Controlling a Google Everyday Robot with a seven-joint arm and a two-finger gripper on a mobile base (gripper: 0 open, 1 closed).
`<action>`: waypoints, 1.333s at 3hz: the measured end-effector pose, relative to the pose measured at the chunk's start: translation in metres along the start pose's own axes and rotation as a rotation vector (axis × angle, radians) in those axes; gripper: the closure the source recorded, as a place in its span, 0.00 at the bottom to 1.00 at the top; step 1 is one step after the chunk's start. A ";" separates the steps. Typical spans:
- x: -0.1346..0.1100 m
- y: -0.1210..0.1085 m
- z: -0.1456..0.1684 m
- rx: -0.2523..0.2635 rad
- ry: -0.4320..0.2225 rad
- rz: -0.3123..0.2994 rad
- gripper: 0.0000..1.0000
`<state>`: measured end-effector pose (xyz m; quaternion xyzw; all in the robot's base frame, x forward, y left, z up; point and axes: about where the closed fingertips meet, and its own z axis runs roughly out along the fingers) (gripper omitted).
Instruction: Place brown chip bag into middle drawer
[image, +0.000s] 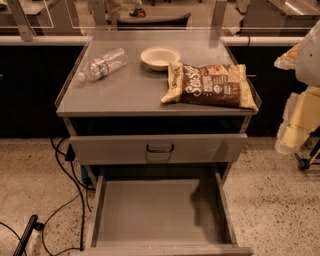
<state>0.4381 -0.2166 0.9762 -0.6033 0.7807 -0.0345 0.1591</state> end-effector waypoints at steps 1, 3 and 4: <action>0.000 0.000 0.000 0.000 0.000 0.000 0.00; -0.006 -0.012 0.011 -0.010 -0.069 -0.026 0.00; -0.011 -0.037 0.019 -0.008 -0.175 -0.058 0.00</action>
Offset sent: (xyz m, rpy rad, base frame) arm 0.0061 0.0018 -0.0084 0.0323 -0.0070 0.0063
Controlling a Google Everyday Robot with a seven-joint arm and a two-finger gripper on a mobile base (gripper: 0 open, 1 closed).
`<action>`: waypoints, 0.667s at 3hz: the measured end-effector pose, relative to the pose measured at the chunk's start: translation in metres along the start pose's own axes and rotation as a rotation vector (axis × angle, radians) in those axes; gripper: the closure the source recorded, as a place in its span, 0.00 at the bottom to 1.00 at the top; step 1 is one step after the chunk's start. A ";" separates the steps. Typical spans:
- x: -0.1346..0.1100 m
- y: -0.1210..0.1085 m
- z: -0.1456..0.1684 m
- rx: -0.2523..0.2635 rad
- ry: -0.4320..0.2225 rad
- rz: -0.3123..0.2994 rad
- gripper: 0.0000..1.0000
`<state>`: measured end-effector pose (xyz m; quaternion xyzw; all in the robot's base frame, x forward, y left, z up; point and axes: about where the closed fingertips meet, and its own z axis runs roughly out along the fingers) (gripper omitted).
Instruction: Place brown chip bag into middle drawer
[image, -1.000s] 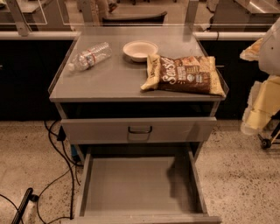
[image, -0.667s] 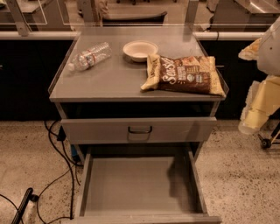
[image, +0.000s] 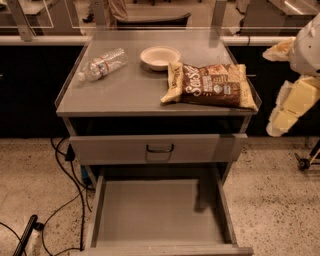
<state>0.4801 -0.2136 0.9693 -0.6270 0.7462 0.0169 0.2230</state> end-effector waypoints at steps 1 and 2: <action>-0.006 -0.034 0.005 0.026 -0.131 -0.029 0.00; -0.008 -0.058 0.012 0.054 -0.195 -0.034 0.00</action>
Offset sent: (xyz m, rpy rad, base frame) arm 0.0877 -0.0073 0.0062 0.2260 -0.1485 0.0601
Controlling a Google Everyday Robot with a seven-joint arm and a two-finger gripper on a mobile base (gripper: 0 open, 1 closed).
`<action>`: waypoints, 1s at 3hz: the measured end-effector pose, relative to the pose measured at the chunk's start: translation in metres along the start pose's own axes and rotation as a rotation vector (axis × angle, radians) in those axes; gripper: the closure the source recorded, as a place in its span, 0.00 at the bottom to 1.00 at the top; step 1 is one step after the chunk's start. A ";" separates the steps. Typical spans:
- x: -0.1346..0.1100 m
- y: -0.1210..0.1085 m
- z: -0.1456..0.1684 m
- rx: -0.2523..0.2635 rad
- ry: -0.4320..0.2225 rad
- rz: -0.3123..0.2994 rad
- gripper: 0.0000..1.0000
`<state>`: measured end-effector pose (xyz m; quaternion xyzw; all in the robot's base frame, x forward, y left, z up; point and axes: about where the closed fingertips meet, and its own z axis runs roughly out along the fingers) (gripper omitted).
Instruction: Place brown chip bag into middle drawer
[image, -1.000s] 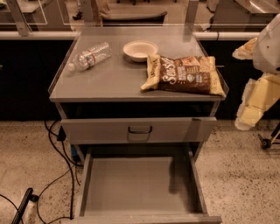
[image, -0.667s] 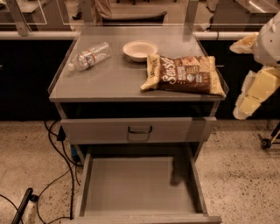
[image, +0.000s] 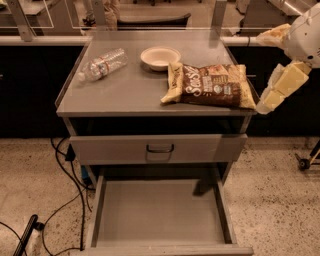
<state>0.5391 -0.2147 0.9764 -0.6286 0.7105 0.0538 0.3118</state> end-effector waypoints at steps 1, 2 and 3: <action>-0.002 -0.013 0.016 0.003 0.006 -0.005 0.00; -0.008 -0.034 0.042 0.013 0.063 -0.017 0.00; -0.015 -0.065 0.077 0.001 0.104 -0.024 0.00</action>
Offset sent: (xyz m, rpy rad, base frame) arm 0.0865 0.0359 -0.0303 -0.1644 -0.0135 -0.0289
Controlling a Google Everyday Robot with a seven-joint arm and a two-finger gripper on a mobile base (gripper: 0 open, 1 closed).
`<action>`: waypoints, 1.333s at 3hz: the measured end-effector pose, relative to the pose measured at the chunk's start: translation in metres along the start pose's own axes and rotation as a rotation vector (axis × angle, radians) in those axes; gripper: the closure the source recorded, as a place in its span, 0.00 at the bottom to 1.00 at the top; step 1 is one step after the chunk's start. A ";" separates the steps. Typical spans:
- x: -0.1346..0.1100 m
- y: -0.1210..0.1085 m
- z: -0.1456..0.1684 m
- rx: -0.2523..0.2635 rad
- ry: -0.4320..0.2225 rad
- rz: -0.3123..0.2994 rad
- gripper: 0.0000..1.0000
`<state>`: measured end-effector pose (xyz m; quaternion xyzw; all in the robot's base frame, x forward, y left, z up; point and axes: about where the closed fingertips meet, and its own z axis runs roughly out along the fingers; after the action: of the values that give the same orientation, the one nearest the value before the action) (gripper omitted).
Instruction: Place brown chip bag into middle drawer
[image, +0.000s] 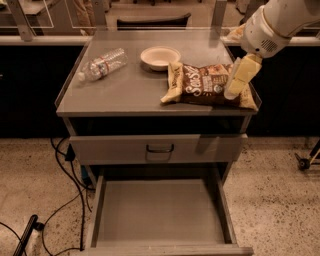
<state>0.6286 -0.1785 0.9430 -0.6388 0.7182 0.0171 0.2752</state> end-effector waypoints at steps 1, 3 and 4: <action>0.000 0.001 0.020 -0.017 0.011 0.002 0.00; 0.032 -0.001 0.066 -0.068 0.046 0.069 0.00; 0.039 -0.005 0.094 -0.105 0.064 0.088 0.00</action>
Offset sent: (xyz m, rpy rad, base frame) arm 0.0257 -0.0049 -0.0643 -0.0064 0.0803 -0.0507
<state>0.6666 -0.1799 0.8487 -0.6205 0.7521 0.0462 0.2171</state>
